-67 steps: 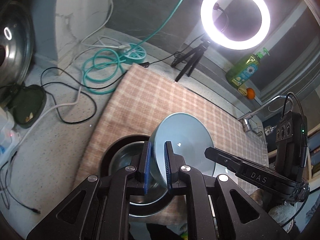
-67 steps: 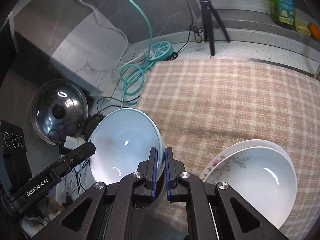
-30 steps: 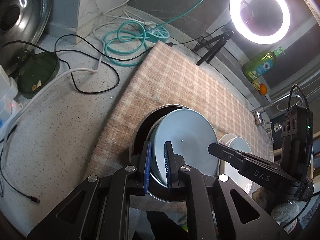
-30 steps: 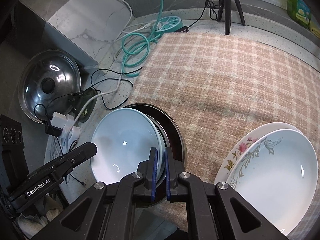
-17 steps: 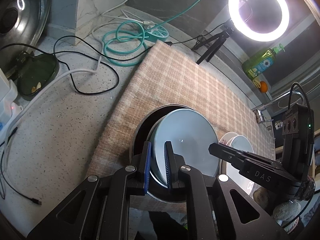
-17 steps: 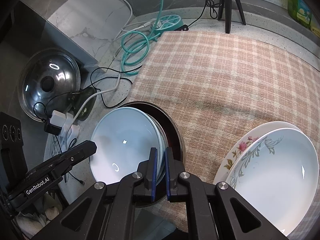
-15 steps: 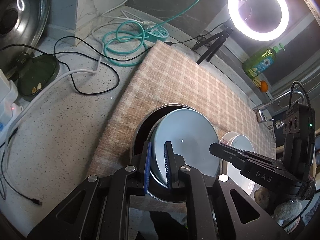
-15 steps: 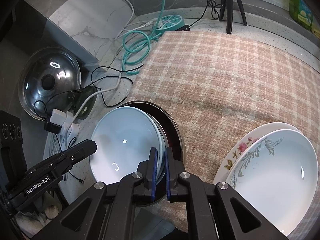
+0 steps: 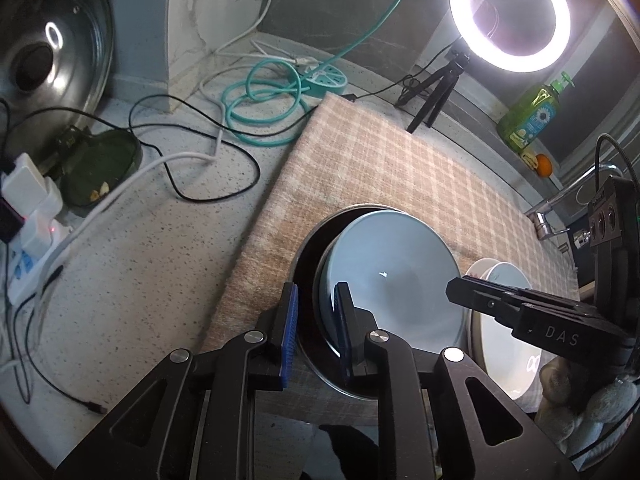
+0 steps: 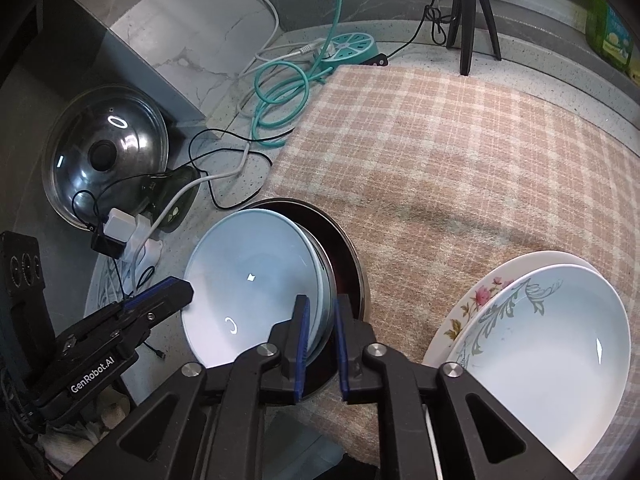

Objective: Organize plates and bowls
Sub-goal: 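Lower the light blue bowl into the steel bowl over the red pot, then open both grippers off the light blue bowl rim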

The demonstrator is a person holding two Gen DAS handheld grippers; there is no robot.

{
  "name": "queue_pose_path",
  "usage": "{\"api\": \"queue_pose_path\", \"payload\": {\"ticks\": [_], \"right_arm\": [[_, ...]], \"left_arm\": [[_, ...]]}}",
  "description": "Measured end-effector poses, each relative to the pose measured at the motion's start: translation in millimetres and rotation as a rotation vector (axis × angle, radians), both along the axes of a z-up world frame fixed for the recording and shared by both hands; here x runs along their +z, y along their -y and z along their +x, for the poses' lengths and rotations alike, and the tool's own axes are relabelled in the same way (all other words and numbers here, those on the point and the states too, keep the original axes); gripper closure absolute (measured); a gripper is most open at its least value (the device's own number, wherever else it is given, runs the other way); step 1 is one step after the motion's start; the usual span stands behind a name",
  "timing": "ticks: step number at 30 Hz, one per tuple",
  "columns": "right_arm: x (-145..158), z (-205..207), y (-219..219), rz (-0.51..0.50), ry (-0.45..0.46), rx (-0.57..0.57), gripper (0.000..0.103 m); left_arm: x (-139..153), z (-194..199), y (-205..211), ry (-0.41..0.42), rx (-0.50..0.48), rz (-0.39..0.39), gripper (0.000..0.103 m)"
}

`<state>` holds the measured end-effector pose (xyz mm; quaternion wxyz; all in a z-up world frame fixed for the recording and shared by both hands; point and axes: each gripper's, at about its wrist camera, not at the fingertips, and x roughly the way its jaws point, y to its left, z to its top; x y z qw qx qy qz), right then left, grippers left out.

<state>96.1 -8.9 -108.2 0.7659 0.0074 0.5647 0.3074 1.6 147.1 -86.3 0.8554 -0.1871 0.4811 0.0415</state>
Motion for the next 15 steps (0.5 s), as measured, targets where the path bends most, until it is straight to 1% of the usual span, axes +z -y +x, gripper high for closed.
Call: {"api": "queue_pose_path", "payload": {"ticks": [2, 4, 7, 10, 15], "right_arm": [[1.6, -0.9, 3.8, 0.007, 0.009, 0.000, 0.078], [3.1, -1.9, 7.7, 0.008, 0.019, -0.004, 0.077], [4.3, -1.0, 13.0, 0.004, 0.029, -0.012, 0.075], [6.6, 1.6, 16.1, 0.021, 0.023, -0.021, 0.075], [15.7, -3.6, 16.9, 0.019, 0.076, -0.003, 0.075]], "left_arm": [[3.9, -4.5, 1.7, 0.017, 0.001, 0.041, 0.086], [6.1, -9.4, 1.4, 0.032, 0.010, 0.075, 0.086], [4.2, -14.7, -5.9, 0.039, 0.026, 0.063, 0.086], [1.9, -19.6, -10.6, 0.039, 0.047, 0.081, 0.086], [6.6, -31.1, -16.8, 0.060, 0.078, 0.102, 0.086]]}}
